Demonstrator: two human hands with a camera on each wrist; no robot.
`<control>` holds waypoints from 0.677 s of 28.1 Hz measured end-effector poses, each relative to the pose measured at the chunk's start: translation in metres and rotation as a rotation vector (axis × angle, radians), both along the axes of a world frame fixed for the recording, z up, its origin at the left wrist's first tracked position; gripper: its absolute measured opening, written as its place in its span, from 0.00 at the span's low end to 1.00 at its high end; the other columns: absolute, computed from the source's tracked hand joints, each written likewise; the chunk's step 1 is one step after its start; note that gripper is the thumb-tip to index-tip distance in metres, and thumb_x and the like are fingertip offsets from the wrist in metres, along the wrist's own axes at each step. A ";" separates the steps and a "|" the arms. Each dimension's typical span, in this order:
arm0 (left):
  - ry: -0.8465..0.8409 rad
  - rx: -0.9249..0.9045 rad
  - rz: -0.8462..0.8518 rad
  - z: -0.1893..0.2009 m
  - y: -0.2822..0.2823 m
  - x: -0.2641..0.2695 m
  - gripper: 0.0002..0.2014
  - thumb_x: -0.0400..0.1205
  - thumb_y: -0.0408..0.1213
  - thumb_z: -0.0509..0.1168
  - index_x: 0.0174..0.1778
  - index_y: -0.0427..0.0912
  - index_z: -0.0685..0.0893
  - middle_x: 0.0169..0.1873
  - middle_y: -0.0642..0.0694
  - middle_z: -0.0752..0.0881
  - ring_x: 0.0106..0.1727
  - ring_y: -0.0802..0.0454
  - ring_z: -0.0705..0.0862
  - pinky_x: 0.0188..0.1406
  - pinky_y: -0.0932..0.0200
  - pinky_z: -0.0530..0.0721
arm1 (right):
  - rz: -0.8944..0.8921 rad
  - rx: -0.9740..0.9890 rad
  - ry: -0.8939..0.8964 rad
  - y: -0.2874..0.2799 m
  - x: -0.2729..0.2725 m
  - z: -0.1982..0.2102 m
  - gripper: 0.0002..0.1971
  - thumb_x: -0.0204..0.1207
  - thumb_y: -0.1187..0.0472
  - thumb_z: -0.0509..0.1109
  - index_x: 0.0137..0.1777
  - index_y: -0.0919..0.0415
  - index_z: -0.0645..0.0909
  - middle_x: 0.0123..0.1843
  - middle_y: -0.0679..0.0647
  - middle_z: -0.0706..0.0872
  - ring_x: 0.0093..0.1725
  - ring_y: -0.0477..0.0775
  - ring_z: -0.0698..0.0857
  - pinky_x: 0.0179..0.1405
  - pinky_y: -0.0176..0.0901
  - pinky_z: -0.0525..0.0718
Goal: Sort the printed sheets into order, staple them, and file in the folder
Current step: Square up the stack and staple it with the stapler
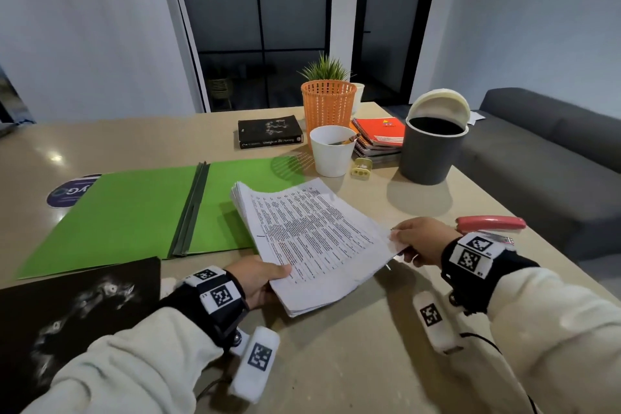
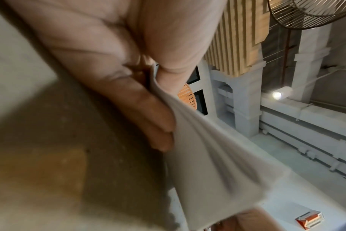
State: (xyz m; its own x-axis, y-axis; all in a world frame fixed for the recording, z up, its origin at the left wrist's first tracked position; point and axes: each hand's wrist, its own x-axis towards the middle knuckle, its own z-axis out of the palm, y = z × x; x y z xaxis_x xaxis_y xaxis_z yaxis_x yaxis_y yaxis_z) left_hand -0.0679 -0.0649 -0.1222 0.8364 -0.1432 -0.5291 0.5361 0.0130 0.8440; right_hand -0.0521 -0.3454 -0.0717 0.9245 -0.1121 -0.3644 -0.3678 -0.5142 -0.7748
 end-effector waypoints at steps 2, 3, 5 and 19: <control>0.013 0.013 -0.001 -0.005 0.000 0.003 0.13 0.80 0.22 0.62 0.60 0.30 0.81 0.52 0.34 0.88 0.53 0.39 0.87 0.49 0.50 0.86 | 0.030 -0.252 -0.089 -0.014 0.004 0.005 0.05 0.81 0.60 0.64 0.51 0.58 0.81 0.37 0.52 0.82 0.34 0.50 0.81 0.30 0.37 0.78; 0.010 0.019 -0.002 -0.006 0.001 0.003 0.11 0.80 0.22 0.62 0.58 0.30 0.82 0.49 0.35 0.88 0.50 0.40 0.88 0.47 0.51 0.87 | 0.025 -0.387 -0.137 -0.025 0.007 0.008 0.07 0.80 0.58 0.65 0.54 0.56 0.81 0.43 0.52 0.83 0.41 0.52 0.81 0.39 0.39 0.78; 0.008 0.021 0.011 -0.007 0.000 0.003 0.09 0.80 0.21 0.62 0.54 0.32 0.83 0.43 0.39 0.90 0.43 0.44 0.88 0.42 0.54 0.88 | -0.006 -0.600 -0.172 -0.051 0.013 0.012 0.13 0.78 0.58 0.66 0.61 0.55 0.80 0.55 0.54 0.83 0.50 0.56 0.82 0.50 0.41 0.78; -0.001 0.073 -0.020 -0.005 -0.002 0.001 0.07 0.81 0.24 0.63 0.51 0.37 0.83 0.46 0.40 0.88 0.39 0.49 0.88 0.32 0.60 0.88 | 0.143 -0.988 0.130 -0.087 0.020 0.014 0.16 0.75 0.50 0.69 0.53 0.61 0.86 0.47 0.54 0.86 0.46 0.55 0.82 0.45 0.39 0.76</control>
